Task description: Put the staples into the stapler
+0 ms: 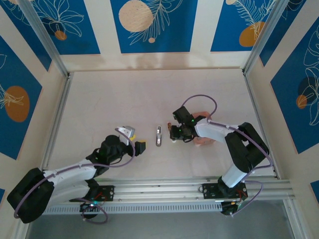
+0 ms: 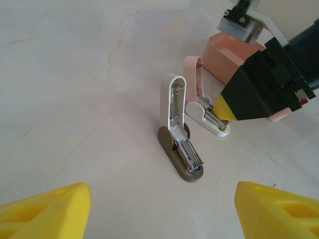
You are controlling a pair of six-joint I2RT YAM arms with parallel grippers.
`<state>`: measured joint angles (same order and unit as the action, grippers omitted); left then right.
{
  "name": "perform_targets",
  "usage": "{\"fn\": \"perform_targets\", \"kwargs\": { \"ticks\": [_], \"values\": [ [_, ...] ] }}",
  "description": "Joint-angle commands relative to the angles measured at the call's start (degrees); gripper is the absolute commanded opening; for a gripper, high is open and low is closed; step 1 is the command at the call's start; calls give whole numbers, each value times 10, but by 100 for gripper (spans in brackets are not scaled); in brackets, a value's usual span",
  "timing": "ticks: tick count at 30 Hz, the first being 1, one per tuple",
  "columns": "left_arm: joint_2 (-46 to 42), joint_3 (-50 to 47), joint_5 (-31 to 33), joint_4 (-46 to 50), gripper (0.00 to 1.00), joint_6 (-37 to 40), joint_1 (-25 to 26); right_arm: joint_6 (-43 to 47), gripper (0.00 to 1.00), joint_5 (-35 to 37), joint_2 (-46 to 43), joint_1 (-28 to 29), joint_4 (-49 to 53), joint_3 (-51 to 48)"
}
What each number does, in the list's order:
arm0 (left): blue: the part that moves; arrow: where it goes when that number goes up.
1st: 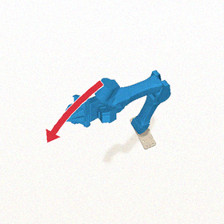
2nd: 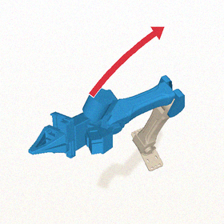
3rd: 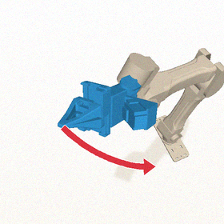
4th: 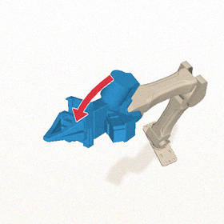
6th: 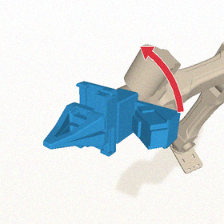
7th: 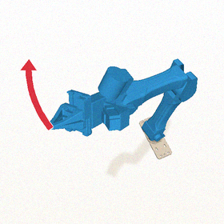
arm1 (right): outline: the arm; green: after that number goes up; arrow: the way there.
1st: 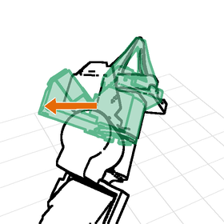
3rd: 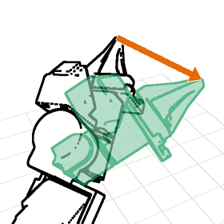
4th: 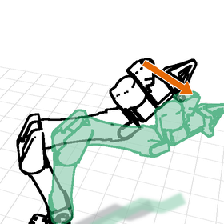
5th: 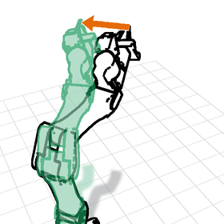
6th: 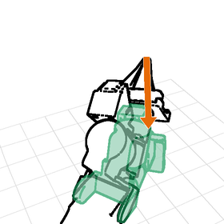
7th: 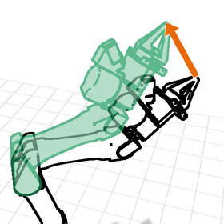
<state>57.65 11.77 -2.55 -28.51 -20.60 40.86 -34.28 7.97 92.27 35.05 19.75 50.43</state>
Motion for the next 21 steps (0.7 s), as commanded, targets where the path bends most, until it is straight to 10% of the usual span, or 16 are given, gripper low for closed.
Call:
{"fn": "perform_targets", "kwargs": {
  "ticks": [1, 21],
  "values": [
    [-16, 13, 3, 20, 76, 0, -5, -2, 29, 6, -37, 4, 14, 2],
    [-15, 11, 8, 30, 76, -1, -5, 1, 26, -7, 18, -5, 2, 7]
  ]
}}
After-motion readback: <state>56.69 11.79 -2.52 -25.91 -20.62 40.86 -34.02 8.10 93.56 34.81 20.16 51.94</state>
